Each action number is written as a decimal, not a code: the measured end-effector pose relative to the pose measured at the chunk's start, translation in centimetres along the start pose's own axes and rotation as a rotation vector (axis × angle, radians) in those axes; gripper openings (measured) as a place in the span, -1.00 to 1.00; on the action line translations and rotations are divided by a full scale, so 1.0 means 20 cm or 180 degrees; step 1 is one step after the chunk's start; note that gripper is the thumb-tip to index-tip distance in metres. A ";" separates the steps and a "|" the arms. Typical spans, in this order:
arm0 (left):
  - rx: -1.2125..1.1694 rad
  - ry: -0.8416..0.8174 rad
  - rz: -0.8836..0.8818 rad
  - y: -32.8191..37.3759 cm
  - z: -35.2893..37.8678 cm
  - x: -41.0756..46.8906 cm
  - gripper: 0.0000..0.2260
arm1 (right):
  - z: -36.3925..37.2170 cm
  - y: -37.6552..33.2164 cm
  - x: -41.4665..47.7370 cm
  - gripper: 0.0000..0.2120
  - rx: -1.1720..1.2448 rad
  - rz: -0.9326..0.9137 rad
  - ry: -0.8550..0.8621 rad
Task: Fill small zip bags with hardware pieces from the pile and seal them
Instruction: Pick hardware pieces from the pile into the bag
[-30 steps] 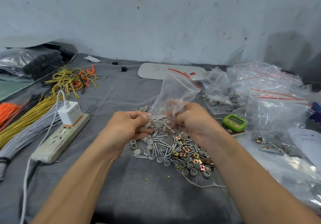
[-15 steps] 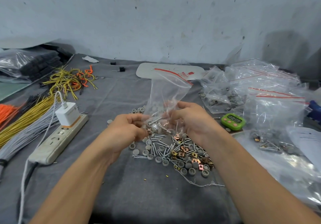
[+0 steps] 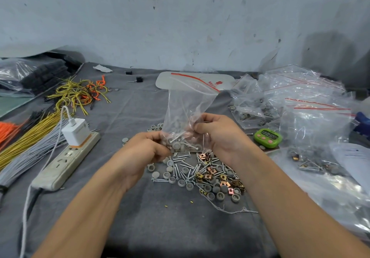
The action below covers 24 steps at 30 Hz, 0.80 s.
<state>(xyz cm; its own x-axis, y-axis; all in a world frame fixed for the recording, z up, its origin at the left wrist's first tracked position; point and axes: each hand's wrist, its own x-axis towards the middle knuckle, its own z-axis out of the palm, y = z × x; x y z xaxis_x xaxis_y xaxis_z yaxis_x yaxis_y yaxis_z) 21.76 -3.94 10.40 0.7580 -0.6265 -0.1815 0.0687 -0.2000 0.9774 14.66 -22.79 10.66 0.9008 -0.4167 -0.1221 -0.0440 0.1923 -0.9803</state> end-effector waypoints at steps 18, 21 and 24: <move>0.0550 0.0160 0.0281 -0.02 0.05 -0.03 -0.86 | 0.00 -0.05 -0.06 -0.83 0.0076 -0.0235 0.0058; -0.0068 0.0743 0.0590 0.00 0.06 0.00 -0.88 | 0.00 -0.03 -0.05 -0.91 -0.0744 -0.0098 0.0121; -0.0490 0.1180 0.0878 0.02 0.03 0.02 -0.96 | 0.01 -0.03 -0.05 -0.93 -0.0837 -0.0319 0.0180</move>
<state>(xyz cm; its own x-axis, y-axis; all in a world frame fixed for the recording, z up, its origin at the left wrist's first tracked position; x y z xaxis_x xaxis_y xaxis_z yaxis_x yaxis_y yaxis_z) 21.66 -4.78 10.60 0.9395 -0.3242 0.1103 -0.0934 0.0672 0.9934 13.82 -22.18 11.36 0.8812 -0.4722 -0.0238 -0.0730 -0.0862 -0.9936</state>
